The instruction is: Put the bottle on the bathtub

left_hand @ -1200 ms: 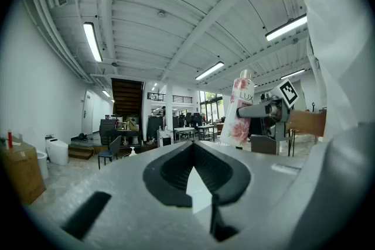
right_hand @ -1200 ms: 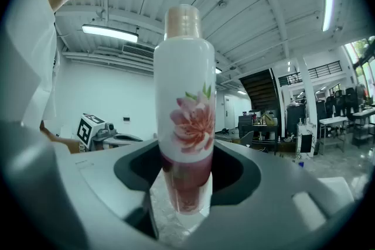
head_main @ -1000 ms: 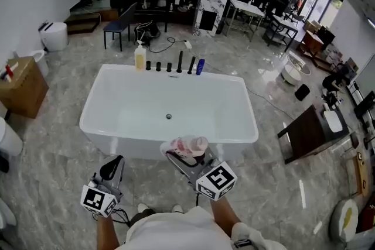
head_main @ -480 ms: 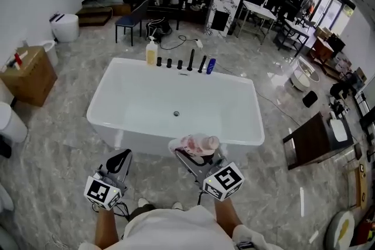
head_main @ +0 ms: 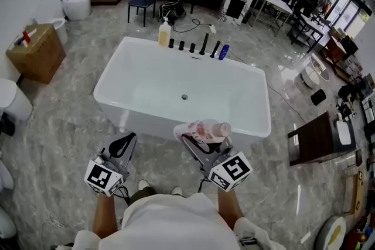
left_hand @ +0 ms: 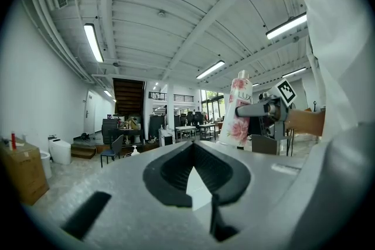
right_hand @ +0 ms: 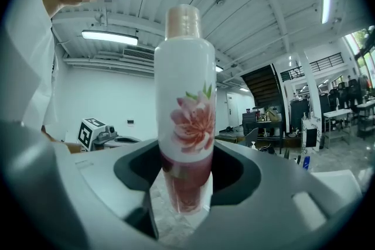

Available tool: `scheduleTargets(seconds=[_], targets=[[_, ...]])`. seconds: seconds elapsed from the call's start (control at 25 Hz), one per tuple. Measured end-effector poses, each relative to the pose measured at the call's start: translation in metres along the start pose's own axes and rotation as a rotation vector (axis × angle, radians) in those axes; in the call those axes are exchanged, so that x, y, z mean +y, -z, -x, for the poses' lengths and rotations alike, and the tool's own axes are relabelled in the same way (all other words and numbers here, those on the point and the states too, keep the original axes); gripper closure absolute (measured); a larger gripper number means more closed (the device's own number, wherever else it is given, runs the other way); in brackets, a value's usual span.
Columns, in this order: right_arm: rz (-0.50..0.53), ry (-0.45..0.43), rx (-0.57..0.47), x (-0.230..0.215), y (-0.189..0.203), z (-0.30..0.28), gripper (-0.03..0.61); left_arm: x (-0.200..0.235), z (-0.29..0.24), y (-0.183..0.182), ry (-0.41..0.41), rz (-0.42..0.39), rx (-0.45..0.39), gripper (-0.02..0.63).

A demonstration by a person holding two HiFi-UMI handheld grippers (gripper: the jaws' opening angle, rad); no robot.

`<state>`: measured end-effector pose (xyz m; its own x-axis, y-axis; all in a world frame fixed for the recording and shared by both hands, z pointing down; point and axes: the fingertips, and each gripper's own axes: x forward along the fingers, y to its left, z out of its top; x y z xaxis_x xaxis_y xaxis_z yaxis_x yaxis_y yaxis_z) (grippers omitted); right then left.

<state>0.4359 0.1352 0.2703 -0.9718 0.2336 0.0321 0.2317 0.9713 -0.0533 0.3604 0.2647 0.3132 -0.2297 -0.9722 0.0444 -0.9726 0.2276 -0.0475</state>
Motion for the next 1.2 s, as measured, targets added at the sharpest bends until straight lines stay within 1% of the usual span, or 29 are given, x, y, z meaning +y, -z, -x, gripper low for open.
scheduleTargets(seconds=[0.16,0.48,0.84,0.92,1.08,1.2], targets=[[-0.016,0.006,-0.002,-0.002,0.001,0.002,0.331,-0.003,0.001,0.002,0.000,0.003,0.005,0.611],[0.001,-0.004,-0.008,-0.005,0.002,0.006,0.331,-0.005,-0.004,0.000,-0.011,-0.003,0.011,0.611],[-0.023,-0.007,-0.021,-0.021,0.006,0.003,0.331,-0.001,-0.013,0.006,-0.026,0.001,0.027,0.611],[-0.028,-0.013,-0.020,-0.027,0.009,0.008,0.331,-0.007,-0.019,0.009,-0.030,0.002,0.035,0.611],[-0.038,-0.021,-0.020,-0.043,0.013,0.029,0.331,-0.032,-0.038,0.009,-0.023,0.000,0.049,0.611],[-0.043,-0.027,-0.023,-0.056,0.012,0.035,0.331,-0.036,-0.051,0.008,-0.026,0.007,0.052,0.611]])
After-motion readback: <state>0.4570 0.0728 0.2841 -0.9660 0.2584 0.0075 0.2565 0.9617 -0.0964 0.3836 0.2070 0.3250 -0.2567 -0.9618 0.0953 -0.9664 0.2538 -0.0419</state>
